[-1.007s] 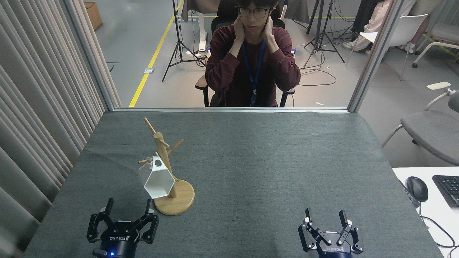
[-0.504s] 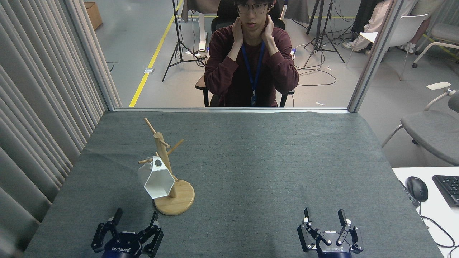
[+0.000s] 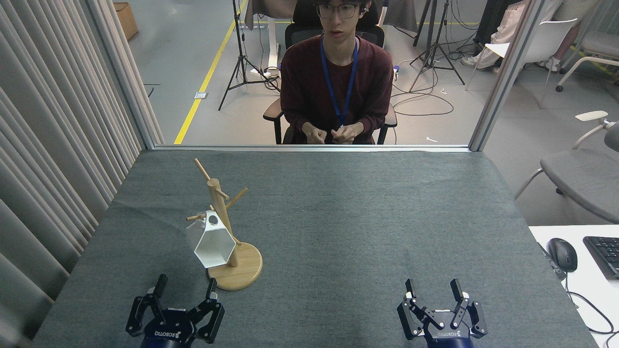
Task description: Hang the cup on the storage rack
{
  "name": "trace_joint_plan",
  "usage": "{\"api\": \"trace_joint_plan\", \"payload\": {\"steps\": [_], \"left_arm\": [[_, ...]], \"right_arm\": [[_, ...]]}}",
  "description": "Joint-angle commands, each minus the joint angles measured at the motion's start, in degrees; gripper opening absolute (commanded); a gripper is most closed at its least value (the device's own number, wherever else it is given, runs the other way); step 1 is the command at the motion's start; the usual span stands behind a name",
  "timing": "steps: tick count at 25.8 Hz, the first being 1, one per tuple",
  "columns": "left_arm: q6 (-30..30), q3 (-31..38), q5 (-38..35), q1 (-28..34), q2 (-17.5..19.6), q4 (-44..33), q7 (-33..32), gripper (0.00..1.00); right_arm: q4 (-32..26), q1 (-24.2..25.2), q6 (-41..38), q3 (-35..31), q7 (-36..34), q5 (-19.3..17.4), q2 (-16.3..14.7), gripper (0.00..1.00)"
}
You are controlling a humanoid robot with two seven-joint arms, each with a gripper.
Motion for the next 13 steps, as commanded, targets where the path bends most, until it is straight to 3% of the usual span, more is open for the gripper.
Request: {"api": "trace_joint_plan", "payload": {"steps": [1, 13], "left_arm": [[0.7, -1.4, -0.2, 0.0, 0.1, 0.1, 1.6, 1.00], [3.0, -4.9, -0.5, 0.0, 0.1, 0.2, 1.8, 1.00]], "right_arm": [[-1.6, 0.6, -2.4, -0.2, 0.5, -0.3, -0.2, 0.98], [-3.2, 0.6, -2.6, -0.4, 3.4, -0.2, -1.9, 0.98]]}}
